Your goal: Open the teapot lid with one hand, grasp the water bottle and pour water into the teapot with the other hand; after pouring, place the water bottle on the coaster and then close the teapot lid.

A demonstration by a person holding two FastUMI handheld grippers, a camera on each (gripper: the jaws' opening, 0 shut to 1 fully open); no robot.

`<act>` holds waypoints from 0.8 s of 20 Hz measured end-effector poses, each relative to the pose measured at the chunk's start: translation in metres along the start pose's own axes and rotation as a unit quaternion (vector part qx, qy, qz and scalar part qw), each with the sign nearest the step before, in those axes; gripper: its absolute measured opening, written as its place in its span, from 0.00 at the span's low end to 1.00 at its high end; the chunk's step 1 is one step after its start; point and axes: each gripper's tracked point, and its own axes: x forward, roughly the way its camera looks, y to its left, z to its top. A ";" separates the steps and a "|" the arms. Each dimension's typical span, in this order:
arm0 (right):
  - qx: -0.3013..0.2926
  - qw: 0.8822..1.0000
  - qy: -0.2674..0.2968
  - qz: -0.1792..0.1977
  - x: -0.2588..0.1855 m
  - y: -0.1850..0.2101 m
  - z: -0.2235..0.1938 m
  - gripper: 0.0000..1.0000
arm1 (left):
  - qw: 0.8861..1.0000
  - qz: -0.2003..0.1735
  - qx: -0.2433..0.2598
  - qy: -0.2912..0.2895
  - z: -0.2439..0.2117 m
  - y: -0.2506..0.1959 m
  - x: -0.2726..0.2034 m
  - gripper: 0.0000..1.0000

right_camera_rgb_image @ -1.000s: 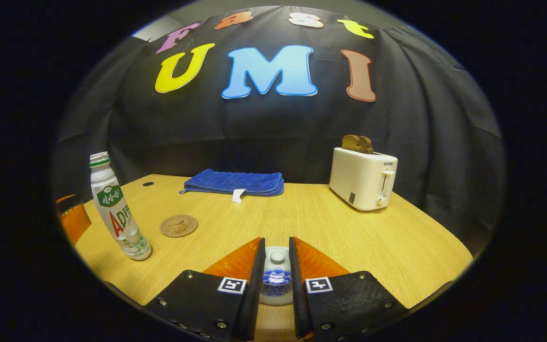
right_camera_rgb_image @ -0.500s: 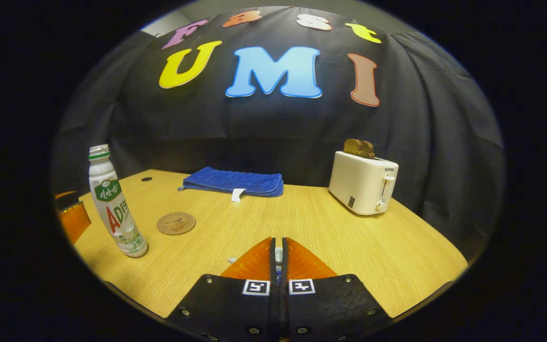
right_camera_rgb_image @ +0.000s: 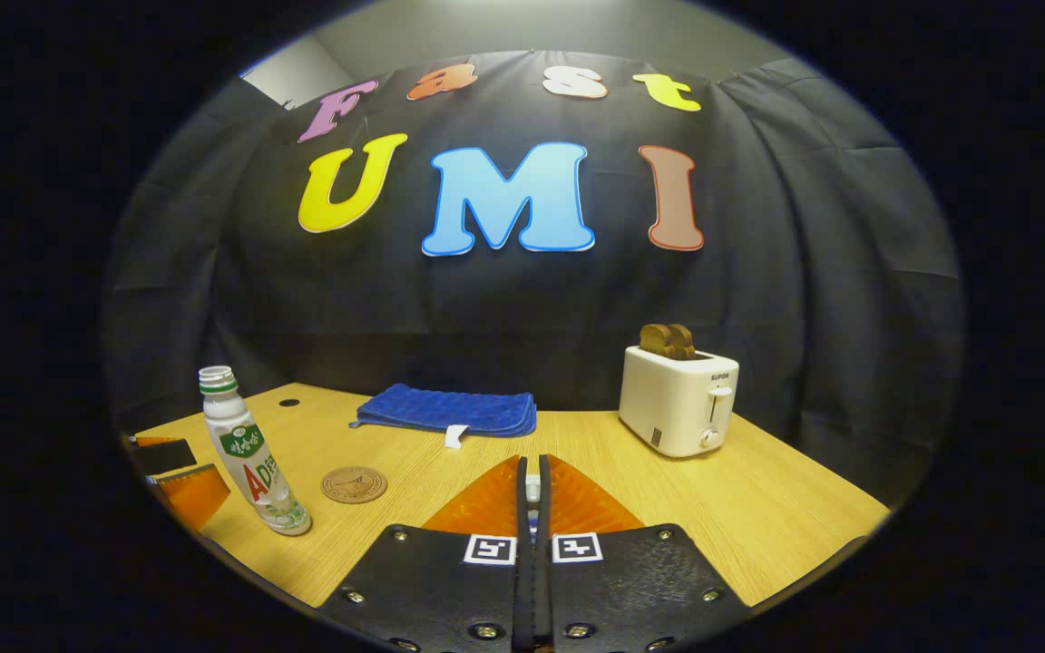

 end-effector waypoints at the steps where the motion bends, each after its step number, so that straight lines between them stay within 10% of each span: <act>1: 0.003 1.000 -0.007 -0.001 -0.006 -0.004 0.007 0.00 | 1.000 0.001 0.001 0.003 -0.003 0.001 0.001 0.98; 16: 0.050 0.999 -0.007 0.014 -0.062 -0.054 0.003 0.00 | 0.999 0.020 0.003 0.030 -0.026 0.003 0.033 0.98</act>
